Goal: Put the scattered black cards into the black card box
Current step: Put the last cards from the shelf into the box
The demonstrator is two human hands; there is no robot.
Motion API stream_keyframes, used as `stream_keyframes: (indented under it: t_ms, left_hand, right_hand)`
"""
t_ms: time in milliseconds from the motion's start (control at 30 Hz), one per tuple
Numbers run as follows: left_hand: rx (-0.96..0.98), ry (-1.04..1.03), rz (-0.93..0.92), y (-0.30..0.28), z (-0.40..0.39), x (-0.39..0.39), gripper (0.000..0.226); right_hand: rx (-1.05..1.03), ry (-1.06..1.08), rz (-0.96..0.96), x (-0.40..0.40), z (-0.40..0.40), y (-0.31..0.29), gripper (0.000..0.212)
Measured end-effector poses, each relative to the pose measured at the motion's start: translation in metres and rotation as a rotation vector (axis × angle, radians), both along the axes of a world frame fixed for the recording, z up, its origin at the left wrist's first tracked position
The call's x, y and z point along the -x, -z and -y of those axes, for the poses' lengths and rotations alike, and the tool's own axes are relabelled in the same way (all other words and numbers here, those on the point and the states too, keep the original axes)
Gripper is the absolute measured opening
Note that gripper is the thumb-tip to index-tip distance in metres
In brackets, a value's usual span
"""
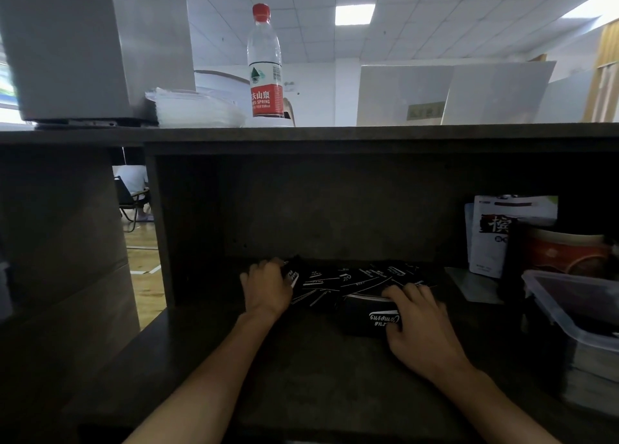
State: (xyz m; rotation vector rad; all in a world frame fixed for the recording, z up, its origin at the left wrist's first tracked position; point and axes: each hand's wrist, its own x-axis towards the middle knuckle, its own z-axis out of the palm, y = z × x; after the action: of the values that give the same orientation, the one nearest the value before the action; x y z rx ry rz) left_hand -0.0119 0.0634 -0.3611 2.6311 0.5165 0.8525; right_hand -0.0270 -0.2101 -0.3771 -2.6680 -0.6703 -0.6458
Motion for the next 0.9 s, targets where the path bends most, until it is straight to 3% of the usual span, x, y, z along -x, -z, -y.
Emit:
stream_keyframes:
  t_ms: [167,267,333,400,433,533,600,700,833,900]
  left_hand:
    - [0.591,0.206,0.321,-0.011,-0.001,0.003,0.011]
    - [0.892,0.490,0.423,-0.011,0.011,0.003,0.041]
    - [0.949,0.619,0.466,-0.009,0.021,0.002,0.068]
    - [0.901,0.661,0.432,-0.005,0.031,0.002,0.088]
    - [0.870,0.658,0.414,-0.003,0.038,0.003,0.087]
    - [0.833,0.654,0.360,0.002,0.060,0.006,0.052]
    - [0.789,0.662,0.270,0.005,0.072,0.007,0.031]
    - [0.488,0.703,0.157,0.011,0.070,0.012,0.035]
    - [-0.031,0.771,-0.019,0.020,0.063,0.011,0.029]
    - [-0.040,0.692,0.096,0.015,0.059,0.009,0.036]
  right_hand:
    - [-0.003,-0.001,0.010,0.002,0.000,-0.001,0.047]
    - [-0.004,-0.004,0.014,0.002,0.000,-0.002,0.045]
    - [-0.012,-0.004,0.025,0.002,0.000,-0.001,0.042]
    - [-0.014,0.003,0.027,0.003,0.000,-0.002,0.040]
    - [-0.013,0.007,0.026,0.003,0.000,-0.001,0.040]
    - [-0.035,0.006,0.020,0.002,-0.001,-0.001,0.042]
    - [-0.068,0.006,-0.007,0.001,-0.001,-0.001,0.056]
    - [-0.060,0.006,-0.024,0.001,-0.001,0.000,0.074]
    - [0.010,0.003,0.021,-0.002,-0.002,0.002,0.054]
    - [-0.004,-0.019,0.038,-0.003,-0.001,0.002,0.047]
